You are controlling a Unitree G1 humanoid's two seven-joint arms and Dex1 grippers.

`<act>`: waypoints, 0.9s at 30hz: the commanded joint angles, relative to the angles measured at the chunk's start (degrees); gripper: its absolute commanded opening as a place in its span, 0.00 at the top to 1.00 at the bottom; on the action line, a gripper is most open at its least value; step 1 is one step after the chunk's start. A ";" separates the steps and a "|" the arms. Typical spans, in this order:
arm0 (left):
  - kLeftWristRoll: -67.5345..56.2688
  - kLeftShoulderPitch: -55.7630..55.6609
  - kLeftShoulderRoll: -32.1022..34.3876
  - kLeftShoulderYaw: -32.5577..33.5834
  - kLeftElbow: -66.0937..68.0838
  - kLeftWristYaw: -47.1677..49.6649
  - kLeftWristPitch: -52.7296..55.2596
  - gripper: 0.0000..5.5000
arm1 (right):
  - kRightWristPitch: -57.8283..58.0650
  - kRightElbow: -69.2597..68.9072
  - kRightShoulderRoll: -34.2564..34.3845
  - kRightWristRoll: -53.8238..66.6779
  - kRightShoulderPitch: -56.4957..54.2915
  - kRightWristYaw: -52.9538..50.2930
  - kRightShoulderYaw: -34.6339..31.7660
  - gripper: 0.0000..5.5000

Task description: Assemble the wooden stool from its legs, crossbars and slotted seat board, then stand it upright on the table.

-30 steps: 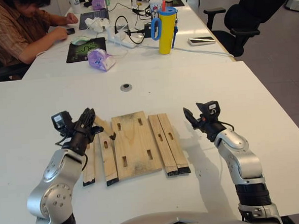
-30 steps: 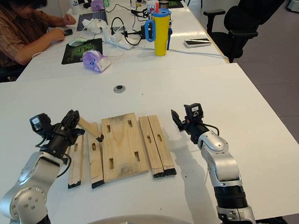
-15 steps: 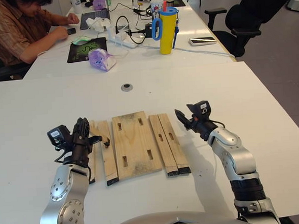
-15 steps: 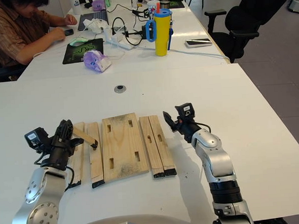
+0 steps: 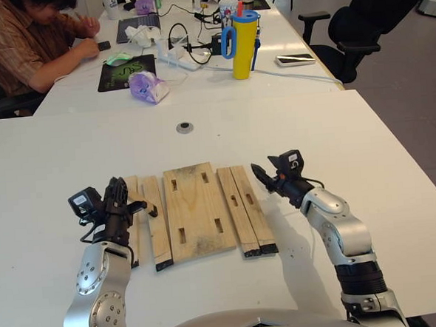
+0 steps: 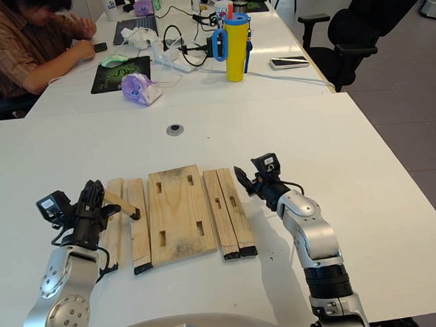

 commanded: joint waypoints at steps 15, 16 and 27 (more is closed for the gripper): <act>20.19 8.08 10.34 -10.53 14.70 -8.00 -12.26 0.92 | 2.80 -3.67 -0.18 0.14 0.98 0.00 1.07 0.47; 19.33 9.69 10.26 -9.86 17.19 -9.83 -14.78 0.92 | 2.88 -4.04 -0.09 0.14 1.43 -0.19 1.06 0.47; 16.96 14.32 9.45 -8.28 28.18 -19.58 -33.60 0.92 | 2.87 -3.21 -0.24 -0.11 0.25 -0.15 1.64 0.47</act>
